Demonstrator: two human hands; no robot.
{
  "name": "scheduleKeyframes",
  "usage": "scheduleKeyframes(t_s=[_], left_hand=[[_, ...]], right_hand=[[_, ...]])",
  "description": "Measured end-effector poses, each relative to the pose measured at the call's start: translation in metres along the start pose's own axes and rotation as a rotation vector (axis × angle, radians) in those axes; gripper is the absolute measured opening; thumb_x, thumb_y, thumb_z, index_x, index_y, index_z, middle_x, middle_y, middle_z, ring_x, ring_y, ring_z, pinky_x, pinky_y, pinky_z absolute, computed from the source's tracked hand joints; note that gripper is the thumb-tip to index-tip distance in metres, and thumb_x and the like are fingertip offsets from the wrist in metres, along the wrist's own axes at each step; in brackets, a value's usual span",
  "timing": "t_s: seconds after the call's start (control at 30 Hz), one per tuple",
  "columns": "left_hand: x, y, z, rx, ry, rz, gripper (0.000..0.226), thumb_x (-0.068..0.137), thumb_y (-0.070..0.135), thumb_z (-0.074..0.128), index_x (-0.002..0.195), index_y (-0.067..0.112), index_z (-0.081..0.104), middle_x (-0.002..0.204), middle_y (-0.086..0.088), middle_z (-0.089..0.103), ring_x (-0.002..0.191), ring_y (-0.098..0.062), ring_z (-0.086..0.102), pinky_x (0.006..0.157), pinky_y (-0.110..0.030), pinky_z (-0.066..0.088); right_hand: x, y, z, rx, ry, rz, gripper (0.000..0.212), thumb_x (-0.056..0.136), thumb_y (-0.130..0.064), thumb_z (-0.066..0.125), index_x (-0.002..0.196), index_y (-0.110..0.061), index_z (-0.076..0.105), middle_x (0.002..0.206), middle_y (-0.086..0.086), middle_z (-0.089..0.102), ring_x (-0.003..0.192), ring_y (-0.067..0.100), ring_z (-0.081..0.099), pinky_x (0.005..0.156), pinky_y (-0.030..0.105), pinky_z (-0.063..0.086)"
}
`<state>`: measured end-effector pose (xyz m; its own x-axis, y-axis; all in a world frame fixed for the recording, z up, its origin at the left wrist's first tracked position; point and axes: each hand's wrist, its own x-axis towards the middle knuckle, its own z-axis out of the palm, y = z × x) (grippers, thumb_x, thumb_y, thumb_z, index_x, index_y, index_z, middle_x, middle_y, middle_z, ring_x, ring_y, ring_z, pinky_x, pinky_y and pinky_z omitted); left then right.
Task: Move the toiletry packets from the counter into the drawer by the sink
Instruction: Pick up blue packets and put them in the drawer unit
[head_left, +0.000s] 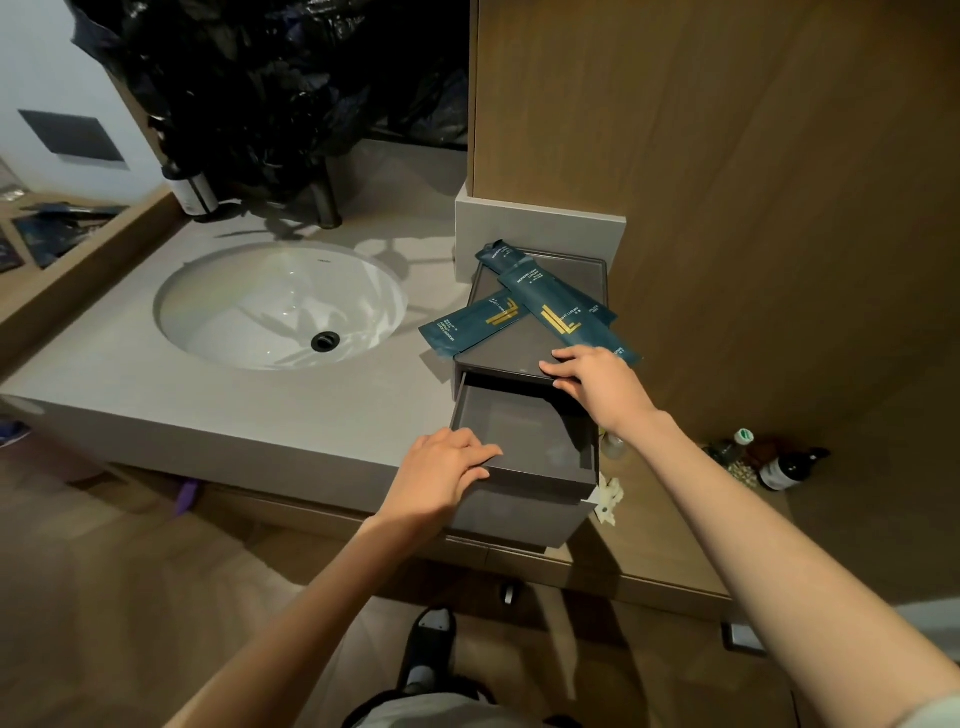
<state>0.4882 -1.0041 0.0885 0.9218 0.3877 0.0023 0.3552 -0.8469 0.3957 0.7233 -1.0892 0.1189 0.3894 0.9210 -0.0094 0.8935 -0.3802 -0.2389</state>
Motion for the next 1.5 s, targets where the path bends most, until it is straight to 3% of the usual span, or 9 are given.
scheduleKeyframes(t_s=[0.57,0.73,0.87,1.0,1.1,1.3,1.5], left_hand=[[-0.048,0.010,0.002,0.033,-0.057,-0.028,0.036,0.099,0.033,0.043,0.133,0.030,0.053,0.124,0.005,0.061,0.113,-0.013,0.054,0.099,-0.029,0.037],[-0.044,0.006,-0.002,0.019,-0.060,0.000,0.039,0.093,0.051,0.045,0.126,0.035,0.058,0.117,0.013,0.066,0.110,-0.008,0.058,0.100,-0.034,0.037],[-0.035,0.008,-0.026,-0.151,0.131,-0.032,0.040,0.093,0.048,0.048,0.128,0.033,0.058,0.117,0.013,0.066,0.108,-0.004,0.057,0.099,-0.032,0.043],[0.006,-0.005,-0.055,-0.270,0.355,-0.114,0.034,0.095,0.031,0.053,0.128,0.026,0.058,0.117,0.010,0.063,0.103,-0.005,0.055,0.090,-0.020,0.041],[0.054,-0.019,-0.074,-0.307,0.434,-0.129,0.030,0.094,0.025,0.055,0.124,0.023,0.061,0.114,0.003,0.065,0.098,-0.012,0.058,0.087,-0.025,0.045],[0.134,-0.043,-0.075,-0.161,0.224,-0.221,0.048,0.090,0.037,0.059,0.134,0.021,0.051,0.130,-0.012,0.054,0.122,-0.030,0.047,0.103,-0.040,0.039],[0.155,-0.059,-0.061,-0.126,0.081,-0.213,0.067,0.077,0.044,0.071,0.136,0.022,0.047,0.129,-0.012,0.053,0.120,-0.030,0.048,0.099,-0.037,0.041]], right_hand=[[-0.001,-0.001,0.001,0.027,-0.001,-0.006,0.036,0.095,-0.014,0.054,0.128,-0.025,0.061,0.139,0.005,0.054,0.124,0.031,0.048,0.103,0.046,0.044],[-0.005,-0.004,-0.001,0.017,0.001,0.003,0.036,0.097,-0.017,0.051,0.131,-0.026,0.058,0.141,0.003,0.052,0.127,0.029,0.046,0.102,0.046,0.045],[-0.007,-0.006,-0.009,0.040,-0.033,0.009,0.037,0.099,-0.026,0.047,0.135,-0.028,0.053,0.145,0.000,0.048,0.134,0.024,0.043,0.106,0.045,0.042],[-0.004,-0.010,-0.021,0.189,0.188,0.087,0.036,0.098,-0.024,0.049,0.134,-0.024,0.055,0.139,-0.001,0.054,0.131,0.022,0.041,0.104,0.041,0.040],[0.006,-0.011,-0.027,0.259,0.287,0.187,0.037,0.095,-0.019,0.052,0.132,-0.020,0.056,0.135,0.002,0.057,0.126,0.025,0.042,0.101,0.038,0.039],[0.032,-0.002,-0.026,0.178,0.183,0.431,0.047,0.091,-0.032,0.058,0.136,-0.023,0.048,0.141,0.005,0.050,0.129,0.031,0.038,0.101,0.045,0.036],[0.052,0.004,-0.020,0.219,0.100,0.567,0.060,0.085,-0.038,0.066,0.139,-0.027,0.042,0.143,0.006,0.043,0.128,0.033,0.034,0.102,0.047,0.031]])
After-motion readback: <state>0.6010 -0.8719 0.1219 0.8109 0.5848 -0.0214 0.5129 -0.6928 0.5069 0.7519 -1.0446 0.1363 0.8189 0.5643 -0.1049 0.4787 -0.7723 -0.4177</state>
